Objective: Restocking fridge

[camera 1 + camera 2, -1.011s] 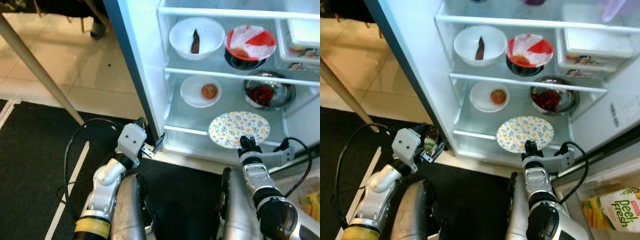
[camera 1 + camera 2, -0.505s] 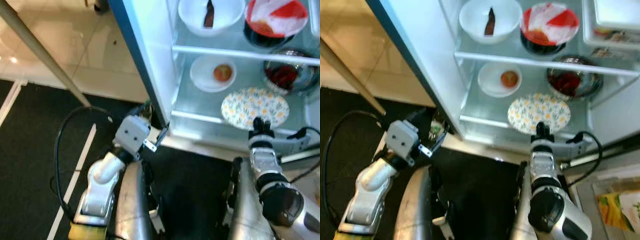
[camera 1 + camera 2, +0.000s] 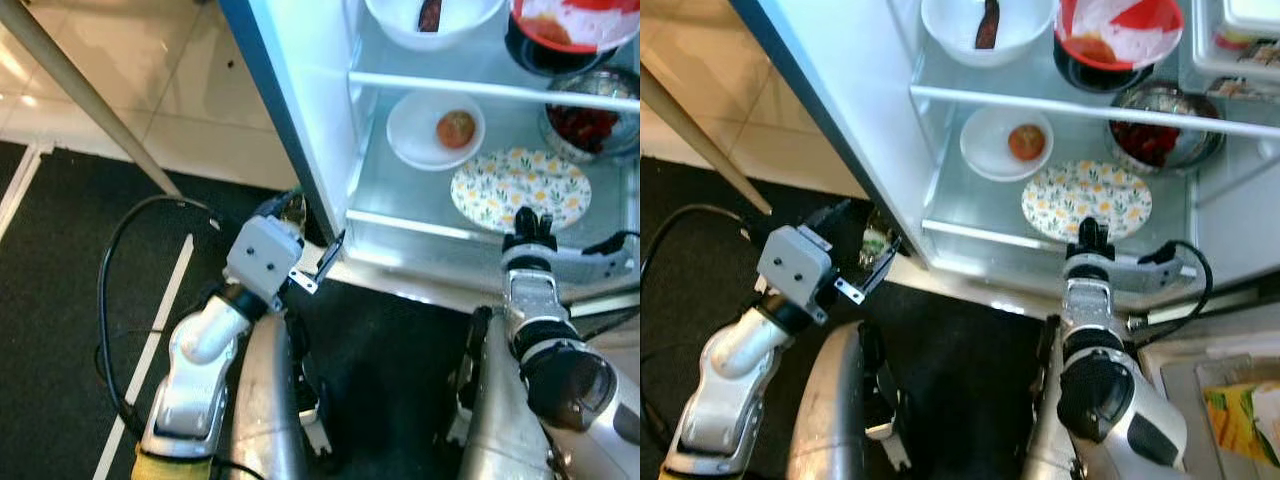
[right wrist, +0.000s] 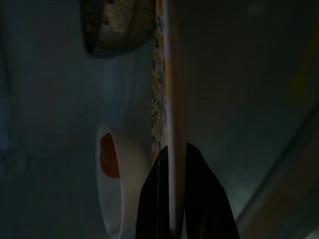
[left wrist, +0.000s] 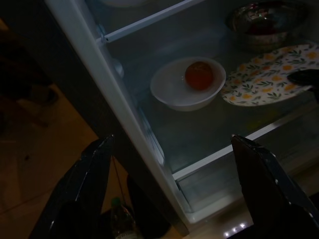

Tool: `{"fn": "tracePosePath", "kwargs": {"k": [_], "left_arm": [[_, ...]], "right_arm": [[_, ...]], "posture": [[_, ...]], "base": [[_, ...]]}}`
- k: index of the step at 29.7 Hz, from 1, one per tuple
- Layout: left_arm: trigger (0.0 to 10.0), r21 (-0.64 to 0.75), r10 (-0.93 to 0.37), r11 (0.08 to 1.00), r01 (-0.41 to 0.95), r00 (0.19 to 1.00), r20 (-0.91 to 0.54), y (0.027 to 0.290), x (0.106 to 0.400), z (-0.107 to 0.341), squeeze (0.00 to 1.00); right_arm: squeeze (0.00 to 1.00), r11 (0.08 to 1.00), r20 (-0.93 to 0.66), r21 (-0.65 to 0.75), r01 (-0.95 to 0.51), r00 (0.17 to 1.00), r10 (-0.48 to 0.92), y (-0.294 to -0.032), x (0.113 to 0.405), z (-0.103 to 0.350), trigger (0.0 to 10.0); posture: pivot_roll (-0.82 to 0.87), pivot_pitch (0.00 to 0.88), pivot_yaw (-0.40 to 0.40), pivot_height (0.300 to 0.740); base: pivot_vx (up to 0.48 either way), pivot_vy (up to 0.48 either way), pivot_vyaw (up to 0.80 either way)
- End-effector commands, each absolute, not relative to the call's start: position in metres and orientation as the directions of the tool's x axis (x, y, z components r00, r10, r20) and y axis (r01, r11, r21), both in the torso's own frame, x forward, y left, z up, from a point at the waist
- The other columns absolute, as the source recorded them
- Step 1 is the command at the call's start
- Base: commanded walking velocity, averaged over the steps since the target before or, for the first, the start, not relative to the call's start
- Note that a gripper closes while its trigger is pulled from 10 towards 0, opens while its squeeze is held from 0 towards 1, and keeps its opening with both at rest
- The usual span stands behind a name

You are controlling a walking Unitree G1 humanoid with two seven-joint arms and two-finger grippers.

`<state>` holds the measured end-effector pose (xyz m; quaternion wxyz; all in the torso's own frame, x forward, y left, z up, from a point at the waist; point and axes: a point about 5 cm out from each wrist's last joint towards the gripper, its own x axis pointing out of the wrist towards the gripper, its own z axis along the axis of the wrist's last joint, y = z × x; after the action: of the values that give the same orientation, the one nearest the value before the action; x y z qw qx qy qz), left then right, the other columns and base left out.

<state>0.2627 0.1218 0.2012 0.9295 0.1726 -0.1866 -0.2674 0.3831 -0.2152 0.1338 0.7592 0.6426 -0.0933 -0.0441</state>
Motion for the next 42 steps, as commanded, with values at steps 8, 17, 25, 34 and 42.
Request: {"fn": "tracePosePath", "kwargs": {"k": [8,17,25,34,42], "left_arm": [[10.0,0.432,-0.571,0.787,0.441,0.786,0.237,0.120,0.256,0.207,0.00],[10.0,0.423,-0.565,0.792,0.441,0.791,0.234,0.120,0.256,0.207,0.00],[10.0,0.400,-0.545,0.812,0.424,0.796,0.264,0.116,0.264,0.209,0.00],[10.0,0.388,-0.541,0.820,0.421,0.791,0.286,0.113,0.269,0.209,0.00],[10.0,0.379,-0.536,0.827,0.415,0.783,0.314,0.109,0.276,0.210,0.00]], "right_arm": [[0.00,0.178,0.044,0.984,-0.021,0.991,-0.126,-0.197,0.387,0.132,10.0],[1.00,0.272,0.044,0.962,-0.007,0.990,-0.131,-0.206,0.387,0.135,10.0],[0.65,0.541,0.029,0.839,0.063,0.987,-0.159,-0.238,0.383,0.142,10.0],[0.00,0.670,0.014,0.728,0.144,0.974,-0.225,-0.270,0.377,0.152,10.0],[0.00,0.814,-0.063,0.469,0.343,0.932,-0.357,-0.300,0.364,0.149,10.0]], "posture": [[0.32,0.601,0.175,0.451],[0.30,0.582,0.154,0.451],[0.21,0.528,0.104,0.451],[0.17,0.491,0.084,0.451],[0.14,0.451,0.067,0.451]], "base": [[0.000,0.000,0.00],[0.000,0.000,0.00],[0.000,0.000,0.00],[0.000,0.000,0.00],[0.000,0.000,0.00]]}}
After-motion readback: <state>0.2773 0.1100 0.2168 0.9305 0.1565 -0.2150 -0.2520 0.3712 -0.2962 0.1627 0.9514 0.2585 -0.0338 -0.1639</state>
